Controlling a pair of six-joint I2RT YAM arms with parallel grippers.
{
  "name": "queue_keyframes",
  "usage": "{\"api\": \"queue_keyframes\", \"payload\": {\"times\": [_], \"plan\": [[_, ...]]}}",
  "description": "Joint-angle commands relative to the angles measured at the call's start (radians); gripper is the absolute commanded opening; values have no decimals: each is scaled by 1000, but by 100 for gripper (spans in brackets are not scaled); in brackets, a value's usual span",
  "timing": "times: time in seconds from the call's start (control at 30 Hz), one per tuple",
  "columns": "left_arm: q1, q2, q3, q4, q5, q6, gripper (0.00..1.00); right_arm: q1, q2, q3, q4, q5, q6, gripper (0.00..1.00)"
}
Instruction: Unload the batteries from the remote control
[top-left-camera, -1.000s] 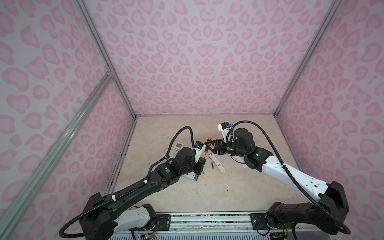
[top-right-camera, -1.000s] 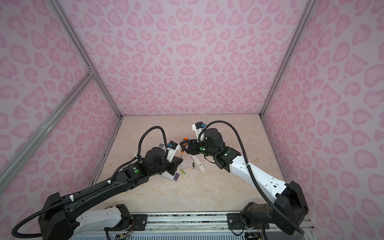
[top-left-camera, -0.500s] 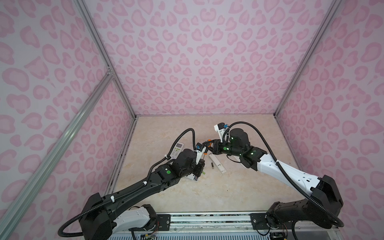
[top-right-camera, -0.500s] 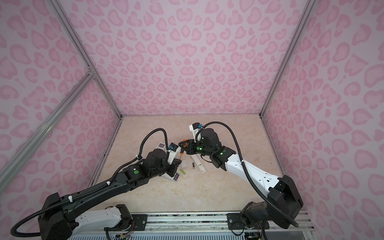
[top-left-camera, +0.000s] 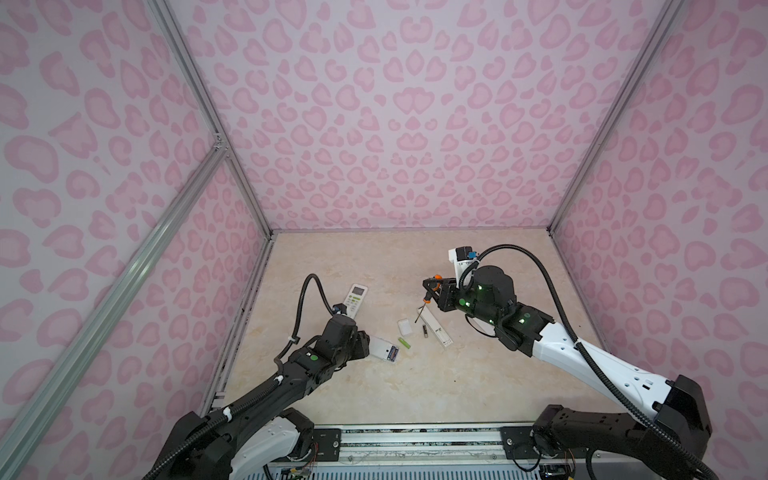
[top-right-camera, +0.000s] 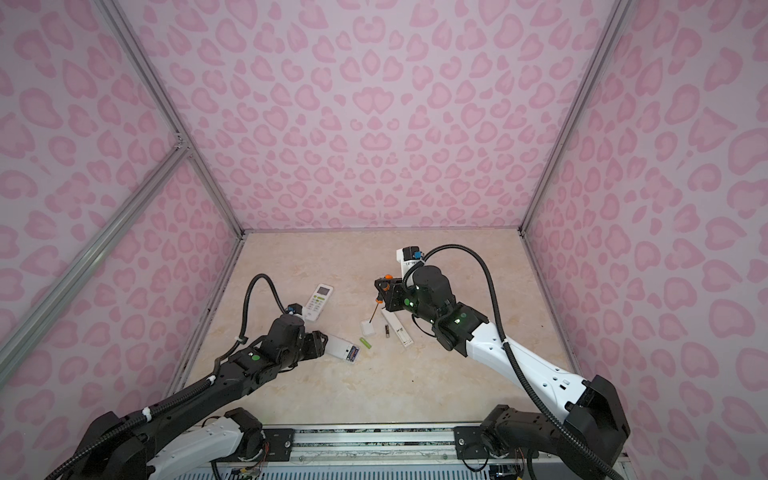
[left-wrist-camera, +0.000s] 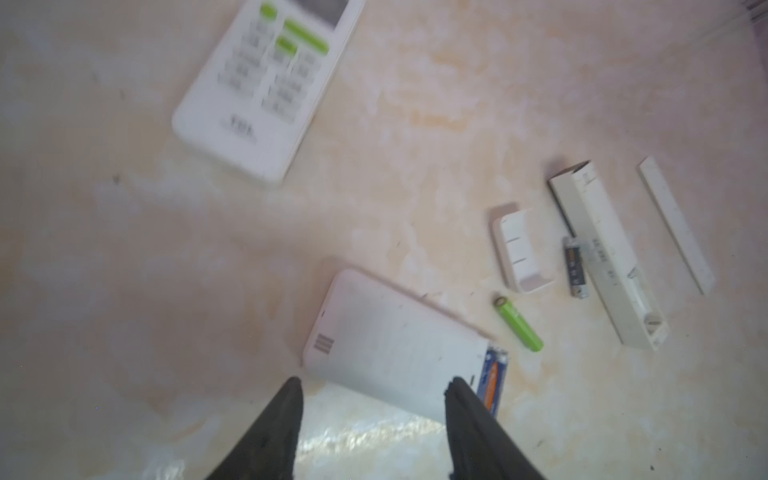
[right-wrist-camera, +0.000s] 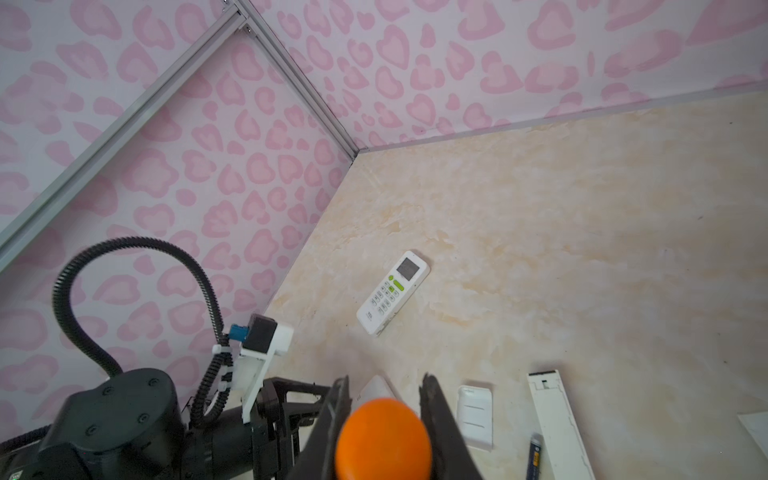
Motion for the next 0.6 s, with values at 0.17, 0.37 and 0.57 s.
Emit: {"api": "queue_keyframes", "payload": {"times": [0.17, 0.37, 0.57], "plan": [[13, 77, -97, 255, 215, -239, 45, 35, 65, -43, 76, 15, 15, 0], [14, 215, -68, 400, 253, -249, 38, 55, 88, -56, 88, 14, 22, 0], [13, 299, 2, 429, 268, -227, 37, 81, 102, -84, 92, 41, 13, 0]]}}
